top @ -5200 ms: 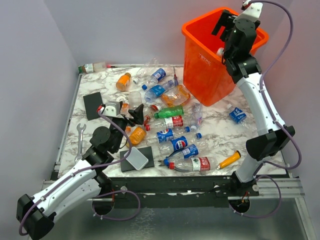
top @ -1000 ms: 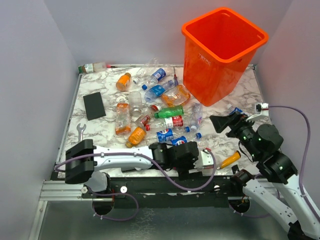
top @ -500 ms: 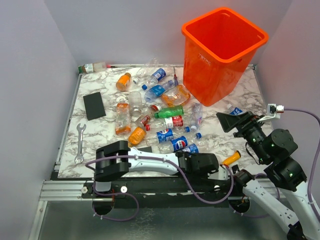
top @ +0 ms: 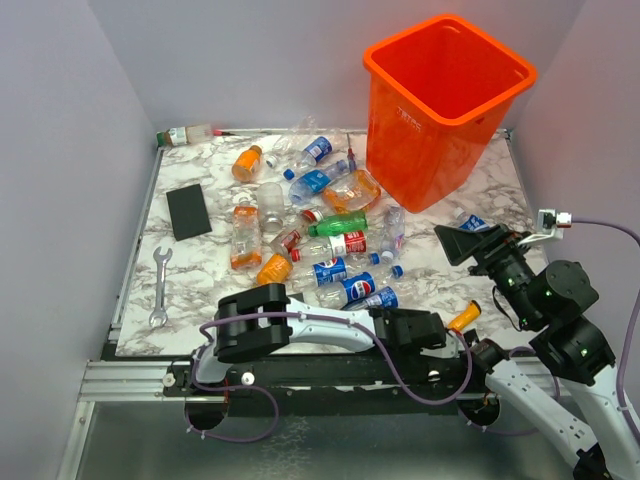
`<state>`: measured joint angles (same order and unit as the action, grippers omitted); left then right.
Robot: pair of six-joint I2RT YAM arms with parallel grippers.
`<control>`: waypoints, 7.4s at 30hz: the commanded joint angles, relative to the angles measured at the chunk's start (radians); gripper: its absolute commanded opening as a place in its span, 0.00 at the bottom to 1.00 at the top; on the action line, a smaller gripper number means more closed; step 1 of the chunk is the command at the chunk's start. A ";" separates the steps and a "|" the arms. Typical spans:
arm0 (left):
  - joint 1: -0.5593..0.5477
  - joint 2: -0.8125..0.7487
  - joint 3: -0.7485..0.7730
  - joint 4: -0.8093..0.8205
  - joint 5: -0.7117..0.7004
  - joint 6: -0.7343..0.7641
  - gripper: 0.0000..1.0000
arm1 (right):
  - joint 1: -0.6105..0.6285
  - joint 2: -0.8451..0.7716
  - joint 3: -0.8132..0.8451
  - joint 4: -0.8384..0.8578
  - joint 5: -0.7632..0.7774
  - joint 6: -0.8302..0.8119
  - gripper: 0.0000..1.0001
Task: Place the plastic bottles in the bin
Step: Pick up the plastic bottle from the corner of the board, then place the plastic bottle in the trash bin, then pick up the plastic bottle at the center of the board.
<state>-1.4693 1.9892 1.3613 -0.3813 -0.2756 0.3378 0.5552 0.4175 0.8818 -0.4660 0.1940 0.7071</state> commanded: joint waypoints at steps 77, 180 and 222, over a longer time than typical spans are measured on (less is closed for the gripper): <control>0.762 -0.858 -0.575 1.458 0.612 -1.286 0.52 | 0.213 0.518 -0.086 0.871 -0.633 -0.104 0.67; 0.718 -1.245 -0.792 0.703 -0.126 -0.497 0.99 | -0.235 0.932 0.828 0.322 -0.285 -0.312 0.98; 0.488 -1.027 -0.651 0.475 -0.138 -0.446 0.99 | -0.607 0.534 -0.269 0.287 0.203 0.048 1.00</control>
<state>-0.9771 0.9939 0.6964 0.1017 -0.3550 -0.1139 0.0399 0.8810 0.5762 -0.2462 0.3950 0.7441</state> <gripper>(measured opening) 0.991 0.998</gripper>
